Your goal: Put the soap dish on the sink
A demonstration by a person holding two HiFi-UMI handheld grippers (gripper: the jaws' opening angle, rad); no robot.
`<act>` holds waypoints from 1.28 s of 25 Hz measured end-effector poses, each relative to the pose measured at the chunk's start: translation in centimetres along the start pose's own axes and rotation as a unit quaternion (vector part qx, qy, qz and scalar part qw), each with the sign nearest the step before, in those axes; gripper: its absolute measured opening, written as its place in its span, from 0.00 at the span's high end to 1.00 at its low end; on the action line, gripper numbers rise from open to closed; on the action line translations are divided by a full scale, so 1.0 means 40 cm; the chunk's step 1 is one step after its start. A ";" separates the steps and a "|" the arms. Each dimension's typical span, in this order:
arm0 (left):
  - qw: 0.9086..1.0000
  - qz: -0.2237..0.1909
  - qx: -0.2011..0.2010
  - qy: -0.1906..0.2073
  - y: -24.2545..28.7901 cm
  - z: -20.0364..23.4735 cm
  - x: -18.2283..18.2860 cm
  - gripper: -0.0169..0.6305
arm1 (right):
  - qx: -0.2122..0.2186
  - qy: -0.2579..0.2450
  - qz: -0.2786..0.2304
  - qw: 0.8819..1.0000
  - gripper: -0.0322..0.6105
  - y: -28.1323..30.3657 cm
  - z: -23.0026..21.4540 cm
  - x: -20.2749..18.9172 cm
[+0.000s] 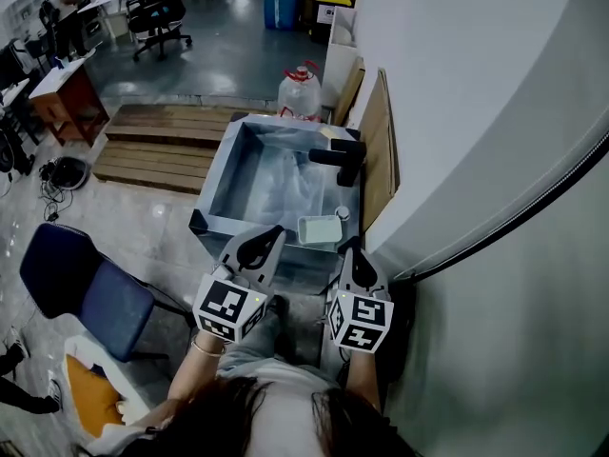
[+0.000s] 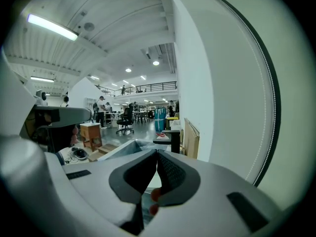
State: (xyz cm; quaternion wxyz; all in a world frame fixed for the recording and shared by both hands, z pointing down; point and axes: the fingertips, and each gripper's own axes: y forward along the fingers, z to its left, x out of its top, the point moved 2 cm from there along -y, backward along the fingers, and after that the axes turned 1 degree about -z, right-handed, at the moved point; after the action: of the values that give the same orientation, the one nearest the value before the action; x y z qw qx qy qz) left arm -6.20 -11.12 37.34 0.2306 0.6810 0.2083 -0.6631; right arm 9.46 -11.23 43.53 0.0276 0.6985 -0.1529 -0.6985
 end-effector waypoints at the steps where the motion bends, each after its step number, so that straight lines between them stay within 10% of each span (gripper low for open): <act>1: 1.000 0.000 0.001 0.001 -0.005 -0.004 0.000 0.96 | 0.001 0.000 -0.005 1.000 0.91 -0.008 0.002 0.004; 32: 1.000 0.006 0.004 0.011 -0.097 -0.072 0.008 0.96 | 0.016 -0.052 -0.055 0.997 0.91 -0.167 0.051 0.072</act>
State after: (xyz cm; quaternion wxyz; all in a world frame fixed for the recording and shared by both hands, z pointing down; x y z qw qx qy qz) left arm -6.14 -6.31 36.90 0.2292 0.6906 0.2043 -0.6549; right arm 8.56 -5.23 39.00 -0.0298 0.6693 -0.1263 -0.7316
